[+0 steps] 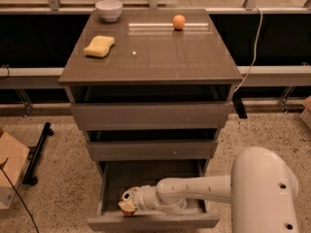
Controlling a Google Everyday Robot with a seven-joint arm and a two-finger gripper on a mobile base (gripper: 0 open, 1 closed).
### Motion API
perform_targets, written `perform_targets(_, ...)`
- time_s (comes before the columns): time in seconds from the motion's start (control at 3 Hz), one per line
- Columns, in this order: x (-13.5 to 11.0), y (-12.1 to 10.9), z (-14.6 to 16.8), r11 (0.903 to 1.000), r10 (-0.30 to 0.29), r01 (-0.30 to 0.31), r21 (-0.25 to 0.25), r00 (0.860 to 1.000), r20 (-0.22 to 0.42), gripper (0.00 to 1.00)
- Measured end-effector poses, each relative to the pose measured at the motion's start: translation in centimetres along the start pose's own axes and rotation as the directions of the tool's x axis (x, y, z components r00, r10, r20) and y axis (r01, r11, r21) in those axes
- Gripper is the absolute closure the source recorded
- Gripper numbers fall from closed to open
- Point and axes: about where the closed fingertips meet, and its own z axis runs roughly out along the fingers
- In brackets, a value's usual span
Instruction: Pick coke can from bottom drawer and place on counter
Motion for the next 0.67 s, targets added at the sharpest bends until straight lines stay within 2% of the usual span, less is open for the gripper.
perform_targets(0.33,-1.5,1.3,-2.7,0.9955,-0.077,0.079,-0.053,0.996,0.037,1.0)
perform_targets(0.67,-2.8,1.5,-5.5,0.9873,-0.134,0.14,-0.075,0.988,0.083,1.0)
